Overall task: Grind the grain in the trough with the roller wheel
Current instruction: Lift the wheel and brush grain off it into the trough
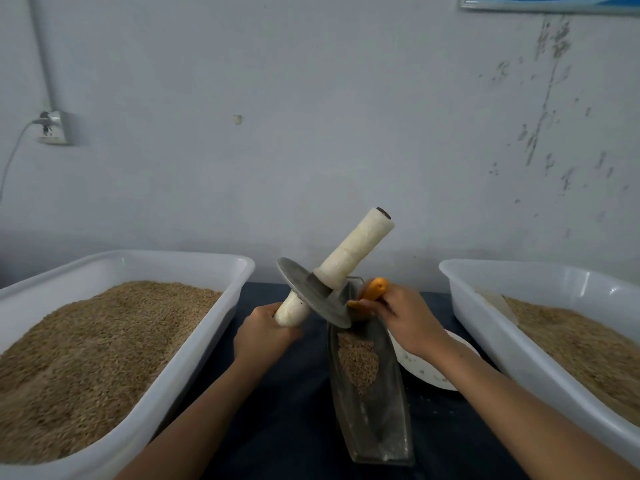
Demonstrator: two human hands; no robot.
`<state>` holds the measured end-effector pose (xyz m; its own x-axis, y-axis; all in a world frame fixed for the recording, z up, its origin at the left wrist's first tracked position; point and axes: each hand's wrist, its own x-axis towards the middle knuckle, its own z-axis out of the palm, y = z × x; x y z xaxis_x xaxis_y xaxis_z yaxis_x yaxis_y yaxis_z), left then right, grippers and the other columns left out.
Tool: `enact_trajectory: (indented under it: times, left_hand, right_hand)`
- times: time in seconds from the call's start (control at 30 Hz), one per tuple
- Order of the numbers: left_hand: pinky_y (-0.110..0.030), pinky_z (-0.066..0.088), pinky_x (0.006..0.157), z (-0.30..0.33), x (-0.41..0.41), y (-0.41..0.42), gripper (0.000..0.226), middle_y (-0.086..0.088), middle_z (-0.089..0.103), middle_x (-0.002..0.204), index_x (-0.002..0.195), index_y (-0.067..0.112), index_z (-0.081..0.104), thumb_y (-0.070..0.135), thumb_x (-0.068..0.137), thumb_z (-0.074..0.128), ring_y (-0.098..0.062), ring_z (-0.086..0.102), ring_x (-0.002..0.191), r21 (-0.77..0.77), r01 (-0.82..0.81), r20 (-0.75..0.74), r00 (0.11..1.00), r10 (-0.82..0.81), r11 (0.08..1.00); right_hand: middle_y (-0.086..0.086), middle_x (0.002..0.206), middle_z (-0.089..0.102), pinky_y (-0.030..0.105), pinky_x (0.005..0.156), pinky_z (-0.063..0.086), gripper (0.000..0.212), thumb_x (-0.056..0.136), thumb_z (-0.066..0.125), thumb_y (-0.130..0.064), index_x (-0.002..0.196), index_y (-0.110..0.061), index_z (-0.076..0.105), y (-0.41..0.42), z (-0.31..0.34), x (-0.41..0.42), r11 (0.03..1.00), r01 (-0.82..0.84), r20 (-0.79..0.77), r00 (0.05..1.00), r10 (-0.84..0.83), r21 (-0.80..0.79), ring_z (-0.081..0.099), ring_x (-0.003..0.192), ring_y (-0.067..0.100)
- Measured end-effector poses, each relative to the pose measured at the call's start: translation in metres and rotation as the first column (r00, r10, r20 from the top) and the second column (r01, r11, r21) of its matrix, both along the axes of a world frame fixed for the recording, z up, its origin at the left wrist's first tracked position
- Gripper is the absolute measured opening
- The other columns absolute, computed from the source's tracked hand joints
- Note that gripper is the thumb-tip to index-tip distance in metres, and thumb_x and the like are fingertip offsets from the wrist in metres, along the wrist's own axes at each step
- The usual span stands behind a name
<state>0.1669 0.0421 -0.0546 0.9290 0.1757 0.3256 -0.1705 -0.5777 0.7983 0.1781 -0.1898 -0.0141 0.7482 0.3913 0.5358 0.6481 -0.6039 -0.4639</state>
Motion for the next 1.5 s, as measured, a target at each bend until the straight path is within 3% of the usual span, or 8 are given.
enact_trajectory:
  times: [0.13,0.23,0.43,0.67,1.03,1.17,1.3,1.5]
  left_hand:
    - [-0.028,0.044,0.064,0.000,-0.001,0.002,0.026,0.009,0.065,0.076,0.096,0.023,0.067,0.020,0.071,0.075,-0.012,0.062,0.076,0.000,-0.022,0.002,1.000,0.022,1.000]
    - [-0.029,0.045,0.066,0.001,-0.001,0.003,0.027,0.007,0.066,0.079,0.097,0.023,0.067,0.021,0.072,0.075,-0.013,0.062,0.078,0.009,-0.028,-0.005,1.000,0.028,1.000]
    - [-0.026,0.040,0.063,0.001,-0.002,0.002,0.027,0.007,0.065,0.079,0.099,0.024,0.067,0.024,0.073,0.074,-0.014,0.061,0.078,0.056,-0.061,0.012,0.998,0.061,0.997]
    - [-0.028,0.044,0.068,-0.002,-0.002,0.002,0.025,0.009,0.065,0.080,0.101,0.025,0.067,0.027,0.077,0.072,-0.012,0.062,0.080,0.098,-0.047,0.030,0.999,0.045,0.994]
    - [-0.029,0.044,0.071,-0.002,-0.003,0.002,0.033,0.009,0.062,0.082,0.106,0.024,0.067,0.024,0.074,0.074,-0.013,0.059,0.082,0.101,-0.064,0.032,0.998,0.061,0.993]
    - [-0.028,0.043,0.069,-0.002,-0.001,0.002,0.033,0.009,0.062,0.081,0.106,0.025,0.066,0.026,0.074,0.074,-0.013,0.059,0.081,0.104,-0.070,0.032,0.997,0.067,0.992]
    - [-0.030,0.046,0.071,-0.003,-0.001,0.002,0.034,0.007,0.064,0.085,0.109,0.026,0.066,0.027,0.075,0.073,-0.015,0.061,0.084,0.115,-0.064,0.030,0.998,0.061,0.991]
    - [-0.026,0.040,0.062,-0.003,-0.002,0.000,0.025,0.013,0.063,0.076,0.099,0.029,0.067,0.033,0.075,0.071,-0.011,0.060,0.076,0.132,-0.066,0.050,0.997,0.060,0.989]
  right_hand:
    - [-0.016,0.072,0.057,0.016,0.070,0.038,0.024,0.095,0.055,-0.028,0.072,-0.033,0.053,0.000,-0.009,0.001,0.998,0.010,-0.072,0.997,-0.015,-0.063,0.057,0.073,0.000]
    - [0.001,0.074,0.063,0.024,0.070,0.046,0.021,0.095,0.056,-0.024,0.078,-0.014,0.063,-0.006,-0.001,-0.004,0.997,0.009,-0.149,0.989,-0.020,-0.072,0.060,0.072,0.008]
    - [0.000,0.061,0.067,0.020,0.061,0.052,0.020,0.094,0.059,-0.016,0.078,-0.008,0.067,-0.027,0.013,-0.015,0.879,0.173,0.051,0.975,-0.217,0.444,0.064,0.056,0.010]
    - [0.003,0.053,0.064,0.021,0.049,0.053,0.033,0.095,0.058,-0.014,0.066,-0.001,0.063,-0.040,0.008,-0.014,0.779,0.403,-0.058,0.901,-0.430,0.480,0.061,0.045,0.012]
    - [0.005,0.062,0.065,0.018,0.052,0.052,0.020,0.096,0.056,-0.012,0.080,-0.002,0.063,-0.044,0.005,-0.047,0.746,0.255,0.077,0.922,-0.379,0.615,0.064,0.052,0.011]
    - [-0.002,0.061,0.062,0.020,0.055,0.049,0.015,0.095,0.055,-0.013,0.081,-0.013,0.063,-0.053,-0.002,-0.058,0.854,0.286,0.230,0.882,-0.412,0.434,0.061,0.058,0.009]
    - [-0.002,0.072,0.061,0.023,0.054,0.049,0.008,0.089,0.065,-0.010,0.096,-0.012,0.067,-0.068,-0.016,-0.065,0.911,0.412,0.442,0.820,-0.363,-0.016,0.056,0.057,0.008]
    - [-0.002,0.073,0.065,0.021,0.046,0.050,0.067,0.035,0.092,0.007,0.098,-0.010,0.074,-0.085,-0.040,-0.067,0.769,0.464,0.492,0.841,-0.225,-0.440,0.062,0.056,0.015]
